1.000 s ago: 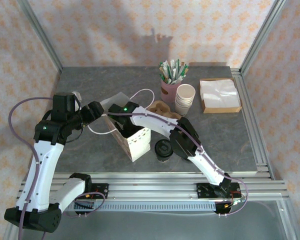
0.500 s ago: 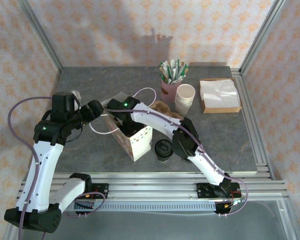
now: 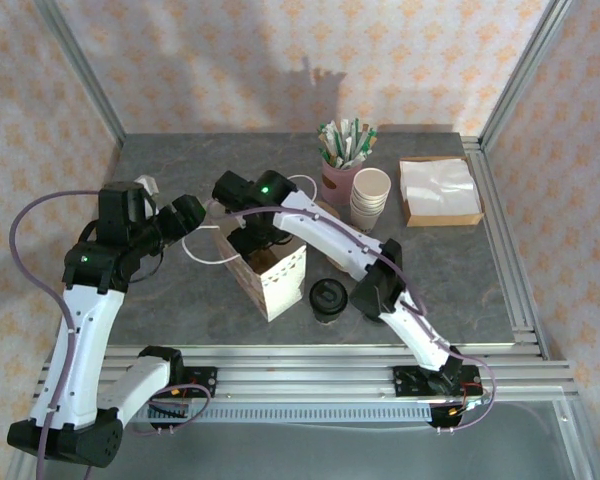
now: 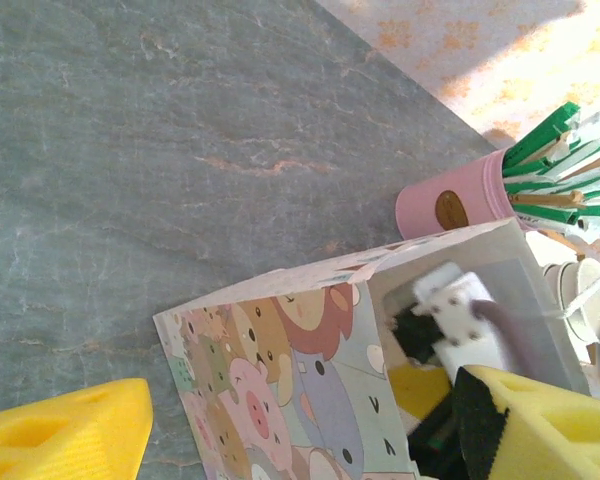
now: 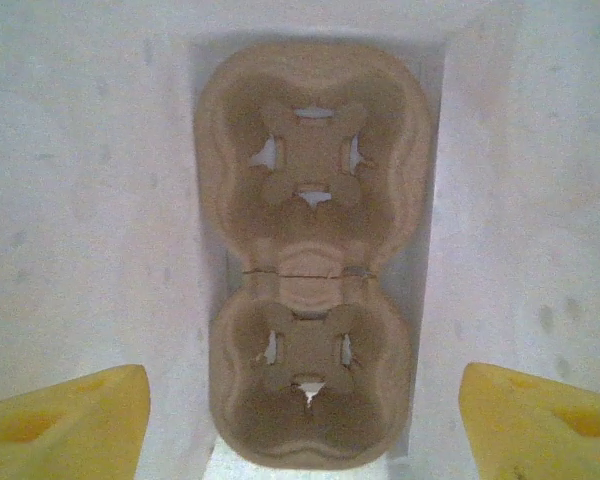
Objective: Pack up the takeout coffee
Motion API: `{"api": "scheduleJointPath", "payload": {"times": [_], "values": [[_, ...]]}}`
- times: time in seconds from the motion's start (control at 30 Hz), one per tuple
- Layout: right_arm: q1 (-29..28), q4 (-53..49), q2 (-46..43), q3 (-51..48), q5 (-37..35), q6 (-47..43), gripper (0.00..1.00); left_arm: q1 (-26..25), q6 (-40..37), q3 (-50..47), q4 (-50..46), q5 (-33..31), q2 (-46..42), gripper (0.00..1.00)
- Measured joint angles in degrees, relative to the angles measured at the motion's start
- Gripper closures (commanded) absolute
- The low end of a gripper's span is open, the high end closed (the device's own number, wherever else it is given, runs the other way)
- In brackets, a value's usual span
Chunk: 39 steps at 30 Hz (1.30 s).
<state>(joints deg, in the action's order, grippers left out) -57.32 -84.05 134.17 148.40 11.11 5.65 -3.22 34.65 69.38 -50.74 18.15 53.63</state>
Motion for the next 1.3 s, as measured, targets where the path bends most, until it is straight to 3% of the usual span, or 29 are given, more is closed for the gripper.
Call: {"api": "scheduleJointPath", "payload": {"times": [0.43, 0.73, 0.9, 1.3], "values": [[-0.1, 4.5, -13.7, 5.3, -2.4, -0.4, 0.21, 0.0, 0.0, 0.0, -2.6, -1.3, 0.9, 0.21], [-0.2, 4.3, -23.8, 1.3, -5.7, -1.0, 0.28, 0.0, -0.2, 0.0, -2.8, -1.7, 0.9, 0.2], [-0.3, 4.0, -36.4, -12.7, -8.4, -1.1, 0.31, 0.0, -0.2, 0.0, -3.0, -1.7, 0.9, 0.2], [-0.4, 13.1, -69.2, -62.4, -8.0, 0.4, 0.25, 0.0, -1.4, 0.0, -3.0, -1.7, 0.8, 0.2]]}}
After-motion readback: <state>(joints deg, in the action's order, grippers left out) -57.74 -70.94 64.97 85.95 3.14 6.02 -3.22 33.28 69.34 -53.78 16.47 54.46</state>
